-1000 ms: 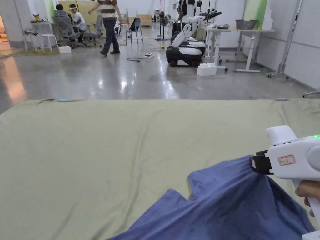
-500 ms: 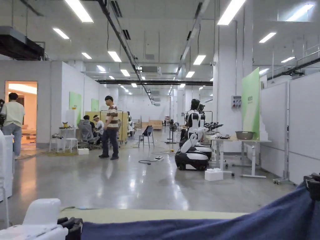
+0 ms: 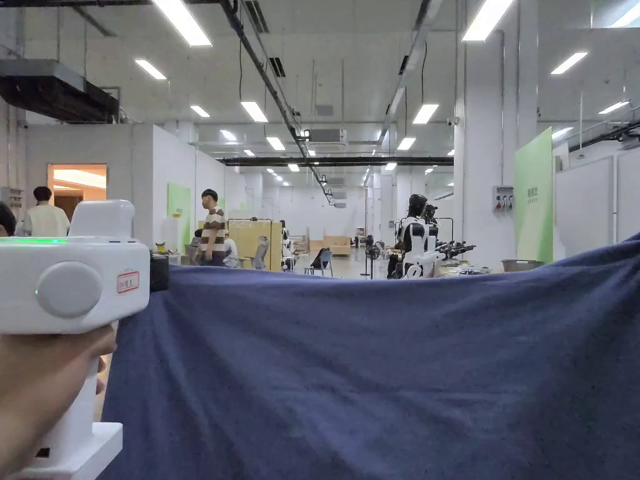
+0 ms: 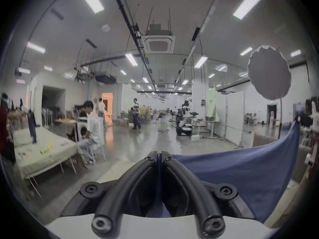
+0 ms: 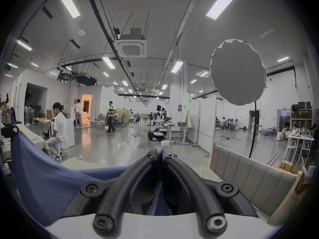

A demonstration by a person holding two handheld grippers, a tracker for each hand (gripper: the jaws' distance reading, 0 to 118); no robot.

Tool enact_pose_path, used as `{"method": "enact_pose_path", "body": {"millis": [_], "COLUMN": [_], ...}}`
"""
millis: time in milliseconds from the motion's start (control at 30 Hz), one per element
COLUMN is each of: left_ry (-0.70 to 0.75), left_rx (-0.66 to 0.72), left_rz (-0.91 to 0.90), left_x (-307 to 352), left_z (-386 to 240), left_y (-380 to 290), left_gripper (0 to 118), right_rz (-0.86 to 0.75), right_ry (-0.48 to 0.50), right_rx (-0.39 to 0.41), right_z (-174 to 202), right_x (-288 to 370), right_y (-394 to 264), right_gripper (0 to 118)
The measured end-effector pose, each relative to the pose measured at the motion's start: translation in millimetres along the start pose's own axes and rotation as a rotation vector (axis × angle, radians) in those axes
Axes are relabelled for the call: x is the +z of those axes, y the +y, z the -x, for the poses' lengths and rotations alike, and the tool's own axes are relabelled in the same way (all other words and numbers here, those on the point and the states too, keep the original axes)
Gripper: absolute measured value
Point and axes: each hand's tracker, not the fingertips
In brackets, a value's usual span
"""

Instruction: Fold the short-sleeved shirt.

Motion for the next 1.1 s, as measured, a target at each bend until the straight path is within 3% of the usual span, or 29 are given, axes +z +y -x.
{"method": "enact_pose_path", "body": {"millis": [233,400,500,567,633,767,900,1033,1100], "left_ry": [0.099,0.178,0.210,0.214,0.213,0.183,0.174,0.155,0.147], "left_rx": [-0.042,-0.172,-0.133,-0.067,-0.088,-0.110,-0.104,-0.125,-0.118], "left_rz": [-0.039,-0.029,-0.052,-0.038,-0.052,-0.075,-0.031,0.030,0.078], "left_x": [-113.8,-199.0,-240.3,-263.9,-282.6,-313.4,-344.8,-366.8,-373.9], "left_z": [-18.6,-44.9,-56.6,-64.8,-73.9,-91.9,-109.5,-121.5,-124.8], "left_y": [26.5,14.7,1.4,-2.4,-8.3,-36.3,-83.6,-146.7,-182.0], "left_gripper": [3,3,3,3,3,3,3,3,3], "right_rz": [-0.035,-0.067,-0.063,-0.067,-0.082,-0.045,-0.043,-0.013,0.004], "right_ry": [-0.043,-0.070,-0.157,-0.160,-0.181,-0.232,-0.227,-0.202,-0.184], "right_rx": [-0.036,-0.049,-0.016,-0.069,-0.091,-0.011,-0.084,0.015,0.022], "right_z": [31.1,48.9,60.0,61.0,57.5,54.5,49.2,57.7,60.0], "right_x": [-113.0,-191.6,-236.3,-258.6,-280.2,-317.1,-335.4,-349.8,-353.2], "right_y": [0.9,-6.3,-18.8,-26.9,-38.1,-71.1,-111.9,-170.9,-204.4], "right_gripper": [6,6,6,6,6,6,6,6,6]}}
